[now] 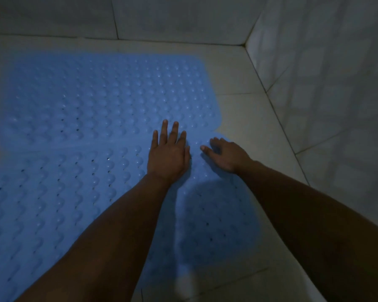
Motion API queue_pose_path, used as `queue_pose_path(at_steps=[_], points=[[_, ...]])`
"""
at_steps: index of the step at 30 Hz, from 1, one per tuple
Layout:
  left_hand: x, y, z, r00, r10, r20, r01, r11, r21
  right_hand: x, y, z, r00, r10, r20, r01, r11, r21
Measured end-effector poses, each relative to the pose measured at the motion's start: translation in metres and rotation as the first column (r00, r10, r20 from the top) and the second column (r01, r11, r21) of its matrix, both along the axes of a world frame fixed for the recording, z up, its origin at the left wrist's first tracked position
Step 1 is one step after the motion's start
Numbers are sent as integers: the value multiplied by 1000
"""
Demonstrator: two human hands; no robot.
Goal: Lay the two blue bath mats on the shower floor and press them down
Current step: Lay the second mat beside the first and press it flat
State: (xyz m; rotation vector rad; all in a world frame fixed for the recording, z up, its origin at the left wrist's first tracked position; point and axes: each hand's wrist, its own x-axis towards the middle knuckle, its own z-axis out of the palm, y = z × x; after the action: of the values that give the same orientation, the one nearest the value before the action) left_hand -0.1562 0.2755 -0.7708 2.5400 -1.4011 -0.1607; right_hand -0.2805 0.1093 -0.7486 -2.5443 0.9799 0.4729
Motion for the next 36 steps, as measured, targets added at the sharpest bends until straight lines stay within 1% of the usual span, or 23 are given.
queue_pose_path(at_steps=[1,2,5,7,9,10,13,15,17,20,23,25,26,27,29,31,33,36], points=[[0,3,3,1000,-3,3,3,1000,-9,-2,8,2,999,14,44,-11,999,-53],[0,6,6,1000,-4,4,4,1000,-6,-5,19,-1,997,41,63,-36,997,-71],[1,16,8,1000,20,-20,-20,1000,6,-16,49,-35,989,138,61,-134,989,-63],[1,20,2,999,38,-27,-39,999,-16,-23,64,-59,981,176,87,-161,974,-160],[1,22,-7,999,42,-25,-43,998,-34,-28,74,-71,973,198,123,-155,944,-293],[1,23,-12,999,42,-24,-43,998,-40,-29,76,-74,970,203,136,-149,932,-329],[0,32,-28,998,60,-17,-61,997,-54,-29,76,-77,959,211,189,-135,926,-352],[-6,39,-41,997,76,29,-76,997,-27,-30,74,-79,954,213,209,-131,929,-346],[-9,44,-47,994,79,70,-79,997,-2,-31,74,-77,957,216,196,-138,928,-346],[-8,43,-49,995,66,76,-68,998,18,-27,73,-73,970,207,130,-169,953,-251],[-8,36,-43,996,72,57,-72,997,-2,-20,59,-56,976,216,5,-216,975,-43],[-11,27,-40,997,70,20,-70,997,-19,-7,43,-29,977,201,-71,-192,975,113],[-15,22,-40,999,53,-1,-53,998,-17,0,33,-15,985,168,-49,-159,975,155],[-20,16,-40,999,30,-18,-30,999,-14,4,23,-4,992,124,24,-126,980,156],[-35,5,-45,999,-26,-41,26,1000,-1,11,5,7,978,41,203,-63,993,101],[-52,-5,-53,994,-84,-72,86,996,29,12,-4,7,952,-6,308,-15,998,67],[-63,-11,-62,991,-90,-98,96,994,52,15,-10,0,919,-17,393,0,999,43],[-67,-9,-69,997,-71,-31,72,997,42,19,-13,-10,850,-19,527,1,999,35]])
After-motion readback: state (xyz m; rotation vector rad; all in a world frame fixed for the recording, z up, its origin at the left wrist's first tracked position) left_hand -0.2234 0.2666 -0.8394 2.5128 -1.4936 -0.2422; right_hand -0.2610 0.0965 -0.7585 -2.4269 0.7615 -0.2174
